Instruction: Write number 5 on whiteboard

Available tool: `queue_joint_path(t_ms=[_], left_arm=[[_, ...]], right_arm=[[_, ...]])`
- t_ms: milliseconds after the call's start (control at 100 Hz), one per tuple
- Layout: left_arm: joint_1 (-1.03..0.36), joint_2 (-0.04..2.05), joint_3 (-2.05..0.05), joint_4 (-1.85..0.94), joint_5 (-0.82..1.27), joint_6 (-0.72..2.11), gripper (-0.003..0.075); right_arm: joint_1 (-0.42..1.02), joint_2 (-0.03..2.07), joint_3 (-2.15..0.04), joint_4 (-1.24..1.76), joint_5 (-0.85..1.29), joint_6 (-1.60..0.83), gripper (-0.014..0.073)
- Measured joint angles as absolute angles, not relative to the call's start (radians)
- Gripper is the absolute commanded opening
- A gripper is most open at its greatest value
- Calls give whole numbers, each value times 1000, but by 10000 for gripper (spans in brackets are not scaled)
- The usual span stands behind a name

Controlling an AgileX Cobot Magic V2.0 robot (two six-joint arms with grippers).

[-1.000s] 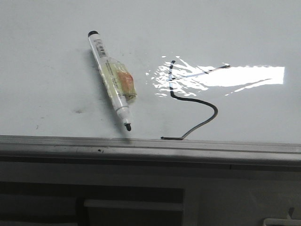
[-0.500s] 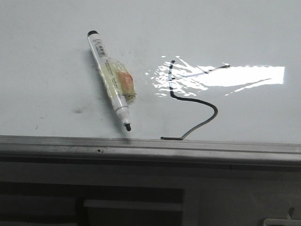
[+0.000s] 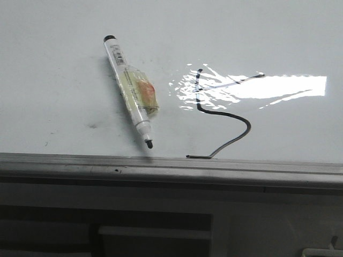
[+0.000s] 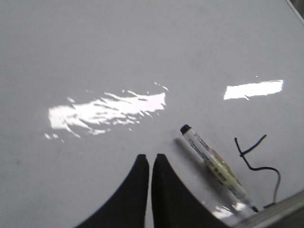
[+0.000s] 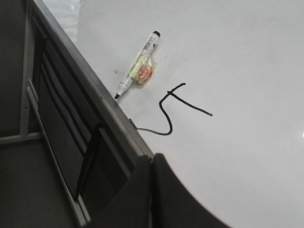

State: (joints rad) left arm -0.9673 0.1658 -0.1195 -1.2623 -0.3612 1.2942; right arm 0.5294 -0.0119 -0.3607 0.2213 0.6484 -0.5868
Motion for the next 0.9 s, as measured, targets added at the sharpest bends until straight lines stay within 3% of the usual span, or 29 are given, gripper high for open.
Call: queue_joint_path(t_ms=[100,240,540,680,900], left_arm=[[-853,143,-67,-878,-288,1015,-20],[-677,88,-26,-553,-116,665,-20],[-352,-4,0,-395,187,404,-20],[-283,-4,0,-318,331,257,-20],[-263,-4,-2,-187,337,137,-20]], right_arm=[[529,-12,-361,221,648,-587,-64],[529,-13,-361,221,648,-587,-64],[529,-13,-361,221,648,-584,-64],[529,-13,-361,221,648,-584,-64],[529,-13,-361,221,648,-584,-64]])
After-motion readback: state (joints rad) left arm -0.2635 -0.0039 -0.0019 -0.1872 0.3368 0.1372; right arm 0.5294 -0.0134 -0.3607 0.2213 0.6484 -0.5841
